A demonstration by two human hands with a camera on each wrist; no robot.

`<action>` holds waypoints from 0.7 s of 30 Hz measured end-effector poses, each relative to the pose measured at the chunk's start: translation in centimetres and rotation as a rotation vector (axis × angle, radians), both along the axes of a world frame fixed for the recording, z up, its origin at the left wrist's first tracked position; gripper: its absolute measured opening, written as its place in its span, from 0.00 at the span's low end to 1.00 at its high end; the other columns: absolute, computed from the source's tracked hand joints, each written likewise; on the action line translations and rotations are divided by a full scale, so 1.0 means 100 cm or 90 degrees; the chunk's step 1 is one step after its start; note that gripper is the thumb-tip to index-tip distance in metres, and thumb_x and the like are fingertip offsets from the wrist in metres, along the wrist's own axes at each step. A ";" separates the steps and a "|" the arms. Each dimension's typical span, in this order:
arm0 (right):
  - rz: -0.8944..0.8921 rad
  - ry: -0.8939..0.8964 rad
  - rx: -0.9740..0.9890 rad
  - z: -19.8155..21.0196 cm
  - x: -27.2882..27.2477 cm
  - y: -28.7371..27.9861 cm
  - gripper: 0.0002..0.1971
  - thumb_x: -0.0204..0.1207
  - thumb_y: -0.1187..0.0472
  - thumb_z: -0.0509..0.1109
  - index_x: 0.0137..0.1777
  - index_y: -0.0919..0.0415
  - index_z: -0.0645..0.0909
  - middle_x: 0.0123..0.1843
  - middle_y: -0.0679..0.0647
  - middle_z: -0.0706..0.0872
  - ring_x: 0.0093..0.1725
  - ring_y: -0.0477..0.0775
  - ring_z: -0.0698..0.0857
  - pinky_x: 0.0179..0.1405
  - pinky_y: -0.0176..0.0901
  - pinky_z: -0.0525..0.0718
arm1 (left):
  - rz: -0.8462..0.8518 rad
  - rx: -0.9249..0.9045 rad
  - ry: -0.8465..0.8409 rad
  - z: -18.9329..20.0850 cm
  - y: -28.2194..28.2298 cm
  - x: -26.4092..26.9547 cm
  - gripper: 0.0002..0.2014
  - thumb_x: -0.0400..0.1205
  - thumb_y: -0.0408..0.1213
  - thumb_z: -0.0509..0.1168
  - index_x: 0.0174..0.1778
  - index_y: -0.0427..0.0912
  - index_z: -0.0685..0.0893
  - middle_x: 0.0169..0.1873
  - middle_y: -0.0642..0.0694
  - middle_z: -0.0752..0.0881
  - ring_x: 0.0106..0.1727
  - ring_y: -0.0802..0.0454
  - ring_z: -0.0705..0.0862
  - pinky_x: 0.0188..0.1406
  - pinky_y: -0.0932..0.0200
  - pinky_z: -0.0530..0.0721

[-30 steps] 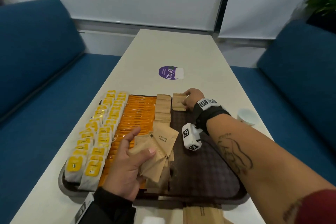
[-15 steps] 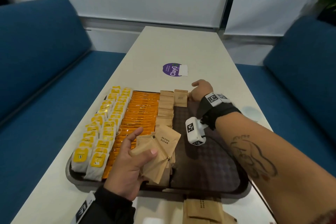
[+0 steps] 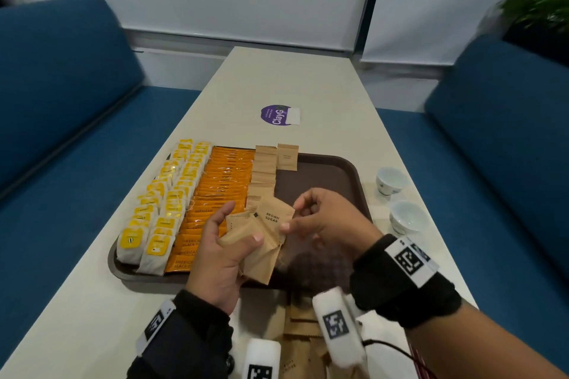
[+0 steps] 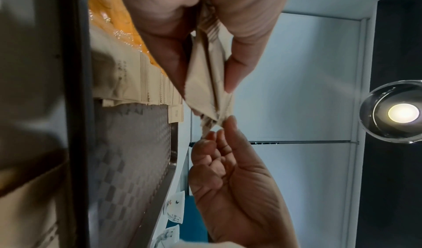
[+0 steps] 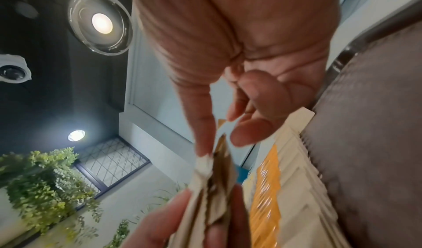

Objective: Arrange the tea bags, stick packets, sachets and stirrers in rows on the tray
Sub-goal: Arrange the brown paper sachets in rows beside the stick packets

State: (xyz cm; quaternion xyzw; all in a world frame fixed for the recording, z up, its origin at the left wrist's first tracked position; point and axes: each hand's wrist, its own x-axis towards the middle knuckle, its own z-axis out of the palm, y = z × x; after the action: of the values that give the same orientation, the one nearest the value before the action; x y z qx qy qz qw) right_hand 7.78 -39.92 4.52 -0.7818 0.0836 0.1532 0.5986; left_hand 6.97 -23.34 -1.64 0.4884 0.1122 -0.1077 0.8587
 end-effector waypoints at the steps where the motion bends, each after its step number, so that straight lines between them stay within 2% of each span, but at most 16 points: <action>1: -0.018 0.008 0.028 -0.002 -0.003 0.002 0.16 0.68 0.70 0.78 0.48 0.61 0.74 0.39 0.56 0.88 0.34 0.51 0.85 0.21 0.35 0.74 | 0.002 0.001 -0.001 -0.001 -0.001 -0.002 0.34 0.72 0.19 0.67 0.66 0.59 0.74 0.62 0.42 0.83 0.58 0.39 0.83 0.38 0.47 0.83; 3: -0.074 0.040 0.102 -0.005 -0.007 0.005 0.16 0.70 0.74 0.75 0.53 0.61 0.75 0.44 0.60 0.89 0.42 0.56 0.85 0.24 0.37 0.74 | 0.003 0.005 -0.002 -0.002 -0.003 -0.004 0.34 0.72 0.18 0.67 0.64 0.60 0.74 0.62 0.43 0.83 0.58 0.39 0.83 0.37 0.47 0.83; 5: -0.100 0.076 0.165 -0.006 -0.010 0.008 0.12 0.72 0.75 0.72 0.50 0.62 0.79 0.45 0.60 0.90 0.44 0.58 0.83 0.27 0.38 0.73 | 0.005 0.010 -0.004 -0.003 -0.003 -0.007 0.34 0.71 0.17 0.67 0.63 0.61 0.75 0.61 0.43 0.83 0.58 0.39 0.83 0.38 0.46 0.84; 8: -0.090 0.083 0.173 -0.008 -0.010 0.011 0.07 0.73 0.72 0.72 0.38 0.61 0.82 0.37 0.55 0.91 0.35 0.51 0.82 0.27 0.37 0.71 | 0.006 0.018 -0.011 -0.004 -0.003 -0.008 0.33 0.71 0.17 0.68 0.60 0.61 0.76 0.62 0.43 0.83 0.60 0.38 0.83 0.43 0.43 0.84; 10: -0.115 0.051 0.152 -0.009 -0.007 0.011 0.06 0.73 0.70 0.73 0.39 0.60 0.81 0.34 0.53 0.90 0.30 0.47 0.80 0.24 0.36 0.71 | 0.004 0.019 -0.011 -0.003 -0.002 -0.008 0.34 0.70 0.18 0.68 0.61 0.61 0.76 0.61 0.42 0.83 0.60 0.38 0.83 0.46 0.41 0.85; 14: -0.142 -0.034 0.081 -0.008 -0.002 0.013 0.03 0.73 0.65 0.75 0.40 0.58 0.83 0.38 0.53 0.88 0.30 0.44 0.79 0.23 0.35 0.71 | 0.002 0.018 -0.018 0.000 0.000 -0.003 0.35 0.70 0.18 0.68 0.64 0.60 0.75 0.60 0.42 0.83 0.56 0.40 0.85 0.43 0.43 0.85; 17: -0.157 -0.074 0.075 -0.007 0.006 0.014 0.03 0.72 0.64 0.75 0.39 0.59 0.85 0.34 0.50 0.85 0.28 0.41 0.78 0.20 0.31 0.71 | 0.000 0.019 -0.023 0.001 0.000 0.002 0.35 0.68 0.20 0.69 0.62 0.62 0.75 0.60 0.42 0.83 0.56 0.40 0.85 0.42 0.43 0.85; 21: -0.164 -0.083 0.112 -0.003 0.028 0.008 0.04 0.78 0.65 0.68 0.42 0.60 0.81 0.33 0.52 0.83 0.25 0.43 0.77 0.16 0.30 0.69 | -0.004 0.016 -0.021 0.002 -0.001 0.011 0.34 0.69 0.18 0.68 0.62 0.61 0.76 0.56 0.42 0.85 0.55 0.39 0.85 0.40 0.44 0.85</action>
State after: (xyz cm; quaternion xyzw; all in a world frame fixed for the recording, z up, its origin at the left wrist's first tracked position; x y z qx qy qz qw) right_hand 10.60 -39.13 4.23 -0.7176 0.1306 0.0308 0.6834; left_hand 8.02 -23.40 -1.49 0.5012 0.0982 -0.1008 0.8538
